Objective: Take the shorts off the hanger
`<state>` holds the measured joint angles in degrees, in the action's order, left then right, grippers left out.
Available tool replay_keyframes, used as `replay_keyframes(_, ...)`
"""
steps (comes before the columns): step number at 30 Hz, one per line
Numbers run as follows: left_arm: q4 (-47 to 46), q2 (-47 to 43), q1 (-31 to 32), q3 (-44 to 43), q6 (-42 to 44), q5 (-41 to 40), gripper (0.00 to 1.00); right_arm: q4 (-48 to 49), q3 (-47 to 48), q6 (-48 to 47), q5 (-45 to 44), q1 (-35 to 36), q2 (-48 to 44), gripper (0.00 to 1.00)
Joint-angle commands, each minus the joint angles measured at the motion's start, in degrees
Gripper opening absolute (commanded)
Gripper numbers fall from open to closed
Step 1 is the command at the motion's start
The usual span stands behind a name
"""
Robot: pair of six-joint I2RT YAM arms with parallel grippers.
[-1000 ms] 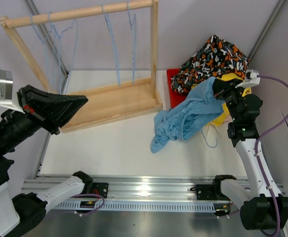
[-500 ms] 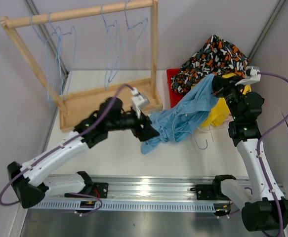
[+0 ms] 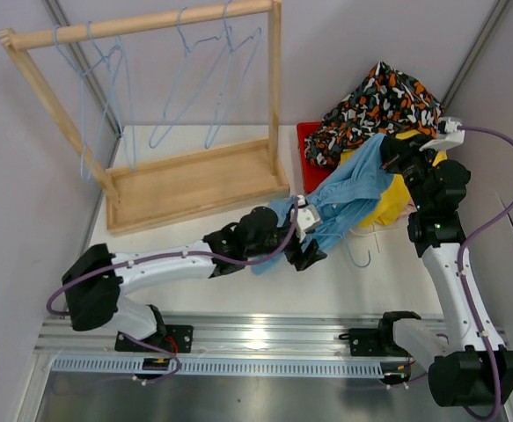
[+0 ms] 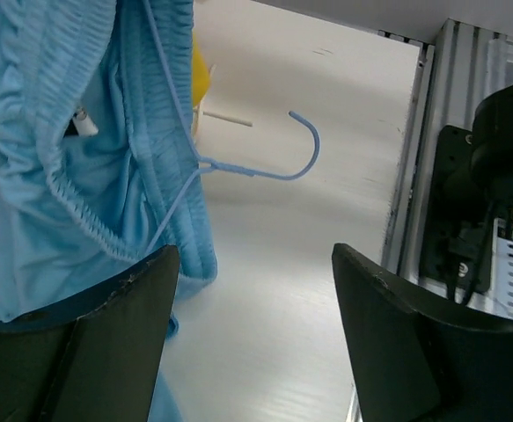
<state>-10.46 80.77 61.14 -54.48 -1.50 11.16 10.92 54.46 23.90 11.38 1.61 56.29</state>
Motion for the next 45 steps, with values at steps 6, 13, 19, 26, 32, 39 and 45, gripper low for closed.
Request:
replay_keyframes(6,-16.0,11.9,1.6,-3.7,11.0,-8.1,0.75,2.8,0.4,-0.2,1.2,-0.8,0.6,0.0)
replay_keyframes(13,-20.0,21.7,1.2,-8.4,14.7,-10.6,0.74,4.2,-0.8,1.0,1.6,-1.0,1.1,0.0)
replay_keyframes(19,-18.6,28.5,0.5,-15.0,16.2,-9.1,0.73,5.6,-1.8,1.8,2.2,-2.8,1.9,0.0)
replay_keyframes(26,-16.4,31.6,-0.1,-16.9,19.0,-9.7,0.67,6.1,-2.0,1.8,2.4,-4.1,2.6,0.0)
replay_keyframes(32,-17.8,26.1,-0.1,-9.0,19.8,-9.5,0.65,7.1,-2.0,2.5,2.9,-5.0,3.2,0.0)
replay_keyframes(39,-18.2,26.4,-0.2,-7.1,19.8,-7.5,0.65,9.1,-1.0,4.4,3.4,-5.5,5.1,0.0)
replay_keyframes(45,-19.4,29.3,-0.2,-9.6,20.2,-7.7,0.65,8.9,-0.8,4.6,3.6,-5.6,5.5,0.0)
